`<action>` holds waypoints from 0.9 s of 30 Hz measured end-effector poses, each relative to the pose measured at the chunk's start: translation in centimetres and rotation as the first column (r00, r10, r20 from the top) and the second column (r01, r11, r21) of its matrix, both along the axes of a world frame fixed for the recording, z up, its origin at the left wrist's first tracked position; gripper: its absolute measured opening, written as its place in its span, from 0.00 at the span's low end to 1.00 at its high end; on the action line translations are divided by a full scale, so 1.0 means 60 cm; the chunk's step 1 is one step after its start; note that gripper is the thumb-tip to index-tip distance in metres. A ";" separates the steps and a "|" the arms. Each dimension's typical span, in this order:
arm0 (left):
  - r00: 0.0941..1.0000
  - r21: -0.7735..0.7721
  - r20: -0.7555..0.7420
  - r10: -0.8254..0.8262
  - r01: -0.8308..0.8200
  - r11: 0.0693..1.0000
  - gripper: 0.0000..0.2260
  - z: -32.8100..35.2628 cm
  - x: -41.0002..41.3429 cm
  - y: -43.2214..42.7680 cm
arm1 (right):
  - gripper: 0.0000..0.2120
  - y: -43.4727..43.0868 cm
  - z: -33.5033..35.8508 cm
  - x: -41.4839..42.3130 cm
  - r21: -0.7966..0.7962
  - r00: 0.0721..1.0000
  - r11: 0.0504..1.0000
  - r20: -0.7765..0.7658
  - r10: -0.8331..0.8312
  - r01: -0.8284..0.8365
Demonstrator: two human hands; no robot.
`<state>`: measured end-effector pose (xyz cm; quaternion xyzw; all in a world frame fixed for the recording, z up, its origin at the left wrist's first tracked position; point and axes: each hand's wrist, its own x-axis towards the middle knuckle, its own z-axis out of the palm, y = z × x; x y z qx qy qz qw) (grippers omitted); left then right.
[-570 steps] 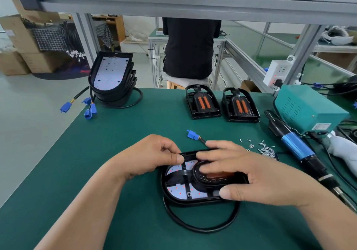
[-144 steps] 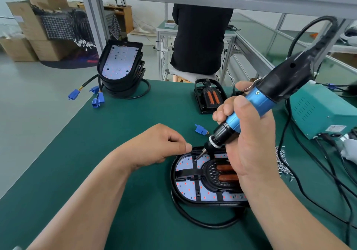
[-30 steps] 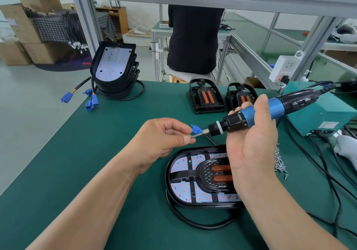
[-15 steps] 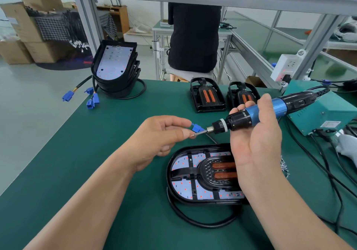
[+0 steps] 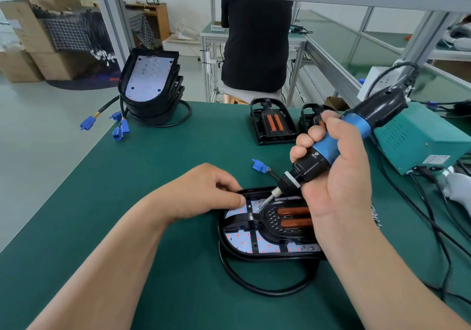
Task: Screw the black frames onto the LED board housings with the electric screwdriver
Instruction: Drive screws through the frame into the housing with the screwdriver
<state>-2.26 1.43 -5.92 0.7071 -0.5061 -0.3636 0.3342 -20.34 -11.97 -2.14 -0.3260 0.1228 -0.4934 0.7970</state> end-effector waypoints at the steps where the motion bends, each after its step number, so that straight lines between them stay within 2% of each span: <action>1: 1.000 -0.007 -0.004 0.003 -0.003 1.000 0.06 0.000 0.000 0.000 | 0.06 0.003 0.000 0.000 -0.012 1.000 1.000 -0.008 0.025 -0.025; 13: 1.000 -0.030 -0.004 0.017 -0.017 0.999 0.08 -0.001 0.005 -0.003 | 0.14 0.034 0.010 0.002 -0.243 0.971 0.942 -0.106 0.213 -0.233; 27: 1.000 -0.012 -0.001 0.016 -0.016 1.000 0.10 -0.003 0.005 -0.004 | 0.16 0.052 0.008 0.002 -0.330 0.954 0.895 -0.122 0.274 -0.299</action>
